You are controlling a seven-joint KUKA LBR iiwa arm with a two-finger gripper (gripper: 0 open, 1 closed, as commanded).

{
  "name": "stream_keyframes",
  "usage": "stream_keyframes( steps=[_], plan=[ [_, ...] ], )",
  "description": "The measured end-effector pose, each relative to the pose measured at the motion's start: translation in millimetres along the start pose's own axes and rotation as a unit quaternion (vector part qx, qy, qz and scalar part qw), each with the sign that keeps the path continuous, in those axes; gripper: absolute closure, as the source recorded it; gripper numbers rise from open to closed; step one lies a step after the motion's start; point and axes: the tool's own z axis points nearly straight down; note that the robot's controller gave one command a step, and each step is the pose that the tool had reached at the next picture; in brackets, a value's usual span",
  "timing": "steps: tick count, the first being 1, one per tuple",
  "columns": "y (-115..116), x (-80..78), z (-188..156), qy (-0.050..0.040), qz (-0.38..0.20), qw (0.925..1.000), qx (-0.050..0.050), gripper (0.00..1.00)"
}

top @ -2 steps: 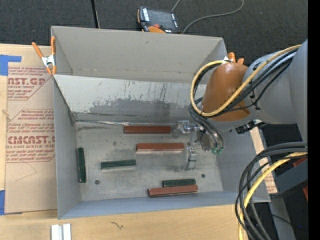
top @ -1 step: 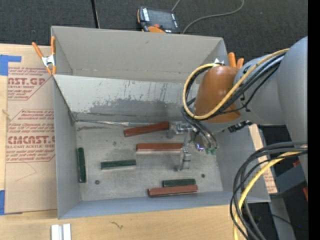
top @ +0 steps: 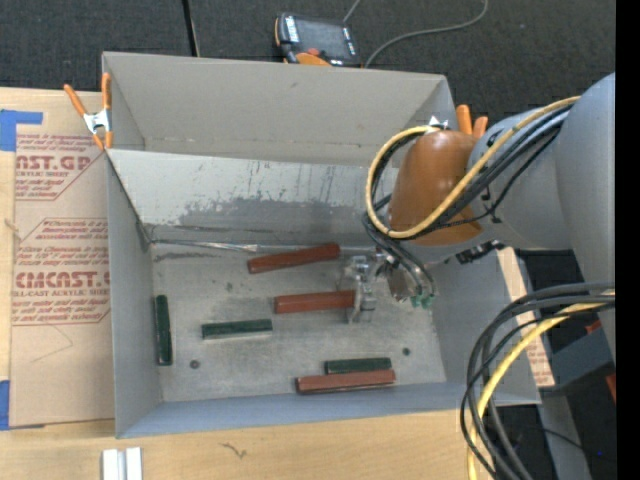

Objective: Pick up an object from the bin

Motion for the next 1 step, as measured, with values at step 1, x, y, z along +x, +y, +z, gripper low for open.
stream_keyframes(
  steps=[1],
  plan=[
    [11.6,8.6,-149.3,-0.0035,0.007,1.0000,0.000,1.00]
  ],
)
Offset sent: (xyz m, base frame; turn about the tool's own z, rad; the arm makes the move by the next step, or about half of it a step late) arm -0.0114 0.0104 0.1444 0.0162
